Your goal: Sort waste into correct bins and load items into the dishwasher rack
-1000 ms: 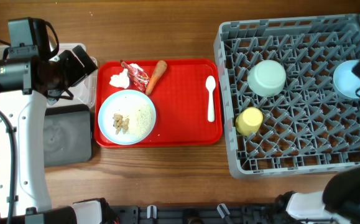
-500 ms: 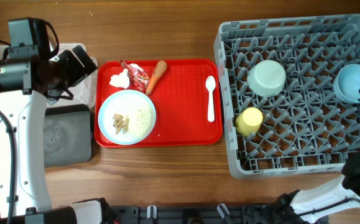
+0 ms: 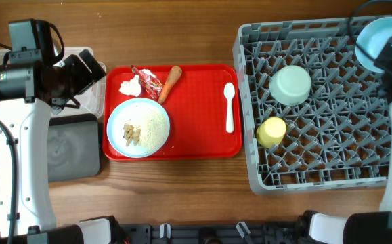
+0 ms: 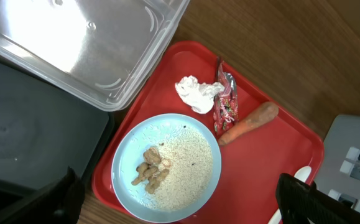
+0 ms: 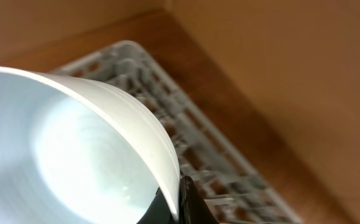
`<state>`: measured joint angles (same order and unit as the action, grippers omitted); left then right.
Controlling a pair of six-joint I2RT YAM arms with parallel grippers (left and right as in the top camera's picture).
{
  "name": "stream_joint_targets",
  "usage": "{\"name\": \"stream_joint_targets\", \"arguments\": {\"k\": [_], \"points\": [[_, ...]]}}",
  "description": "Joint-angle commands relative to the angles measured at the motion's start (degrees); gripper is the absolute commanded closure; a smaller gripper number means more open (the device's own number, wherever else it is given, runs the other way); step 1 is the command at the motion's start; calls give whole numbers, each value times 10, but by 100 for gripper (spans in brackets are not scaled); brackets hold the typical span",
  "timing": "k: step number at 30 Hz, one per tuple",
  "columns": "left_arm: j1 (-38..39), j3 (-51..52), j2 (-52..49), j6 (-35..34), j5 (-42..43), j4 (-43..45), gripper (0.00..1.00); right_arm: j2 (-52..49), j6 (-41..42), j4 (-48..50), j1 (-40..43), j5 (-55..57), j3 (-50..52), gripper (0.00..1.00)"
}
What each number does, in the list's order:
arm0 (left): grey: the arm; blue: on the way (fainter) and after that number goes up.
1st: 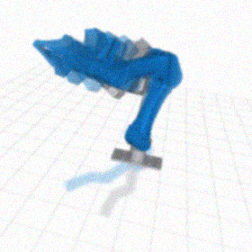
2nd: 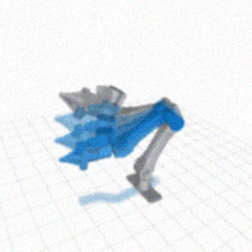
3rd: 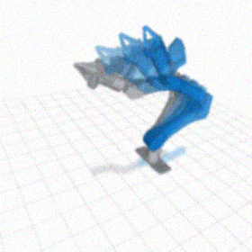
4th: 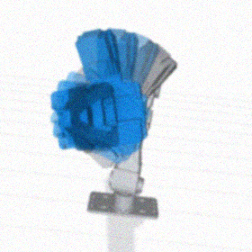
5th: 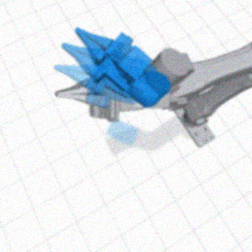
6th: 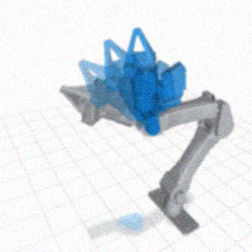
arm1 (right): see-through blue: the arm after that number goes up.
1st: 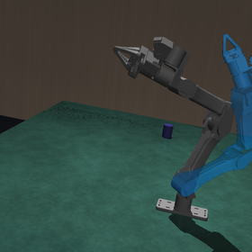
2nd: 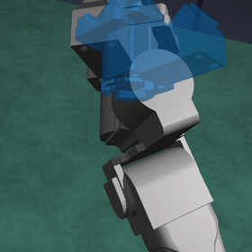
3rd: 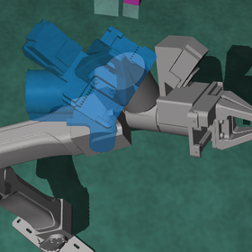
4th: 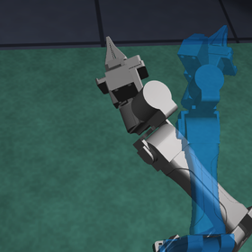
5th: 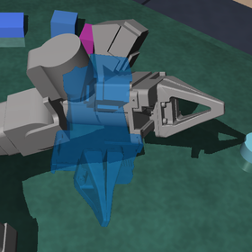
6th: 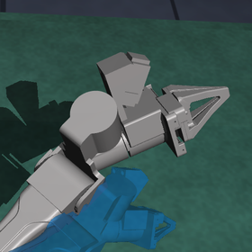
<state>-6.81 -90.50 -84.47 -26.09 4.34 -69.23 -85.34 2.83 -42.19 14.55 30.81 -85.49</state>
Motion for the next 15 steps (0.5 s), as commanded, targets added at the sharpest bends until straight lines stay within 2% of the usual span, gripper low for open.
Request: {"name": "stream_joint_targets", "arguments": {"k": [1, 6, 15], "points": [[-1, -2, 5, -5, -4, 2, 0, -26, -26, 16, -32, 201, 8, 96], [-1, -2, 5, -5, -4, 2, 0, -73, -26, 33, -32, 292, 8, 96], [-1, -2, 5, -5, -4, 2, 0, -175, 10, -33, -32, 342, 8, 96]]}}
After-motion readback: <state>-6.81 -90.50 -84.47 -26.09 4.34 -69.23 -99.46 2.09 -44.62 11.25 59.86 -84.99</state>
